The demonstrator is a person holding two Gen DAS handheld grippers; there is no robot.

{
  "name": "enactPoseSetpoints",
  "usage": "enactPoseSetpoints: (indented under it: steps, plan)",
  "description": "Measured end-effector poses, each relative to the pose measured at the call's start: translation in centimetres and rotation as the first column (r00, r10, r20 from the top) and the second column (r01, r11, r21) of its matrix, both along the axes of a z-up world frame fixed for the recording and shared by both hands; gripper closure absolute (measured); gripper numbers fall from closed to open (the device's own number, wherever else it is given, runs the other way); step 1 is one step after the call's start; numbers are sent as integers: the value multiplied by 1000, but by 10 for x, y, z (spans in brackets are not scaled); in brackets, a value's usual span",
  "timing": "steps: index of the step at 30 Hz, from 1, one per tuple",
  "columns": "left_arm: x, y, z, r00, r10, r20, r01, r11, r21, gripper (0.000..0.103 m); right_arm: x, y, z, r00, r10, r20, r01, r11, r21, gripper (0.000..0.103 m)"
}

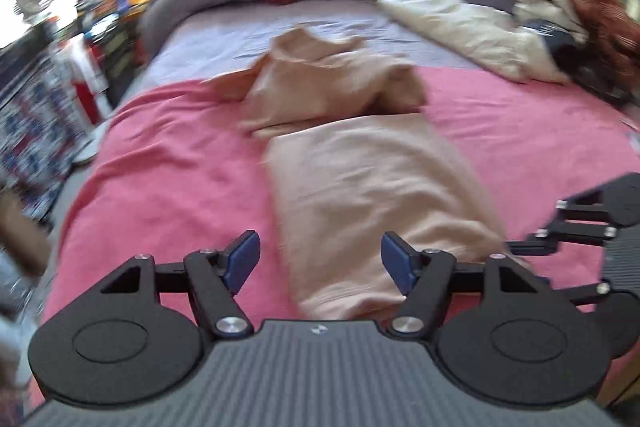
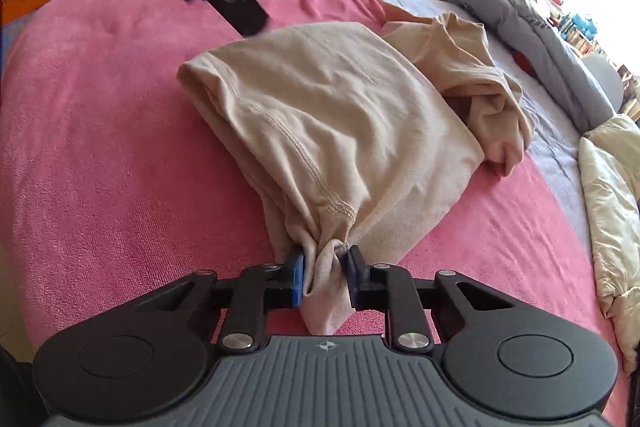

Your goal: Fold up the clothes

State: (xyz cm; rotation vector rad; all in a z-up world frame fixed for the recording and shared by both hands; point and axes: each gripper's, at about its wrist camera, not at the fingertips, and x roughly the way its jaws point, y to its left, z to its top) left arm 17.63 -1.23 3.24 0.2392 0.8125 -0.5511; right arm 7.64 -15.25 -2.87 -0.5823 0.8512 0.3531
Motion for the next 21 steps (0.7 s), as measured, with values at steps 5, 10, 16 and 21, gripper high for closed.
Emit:
enactPoseSetpoints:
  steps: [5, 10, 16, 21]
  plan:
    - [18, -8, -55, 989, 120, -81, -108, 984, 144, 24, -24, -7, -10, 988, 152, -29, -153, 986, -71, 76]
    - [21, 13, -54, 979, 165, -119, -154, 984, 95, 23, 0, -55, 36, 986, 8, -168, 33, 972, 235, 76]
    - [21, 25, -43, 977, 203, -67, -187, 964, 187, 24, 68, -59, 52, 989, -123, -80, 146, 891, 431, 76]
    - [34, 37, 8, 970, 242, -27, -241, 970, 36, 40, 85, -15, -3, 993, -37, -116, 73, 941, 330, 76]
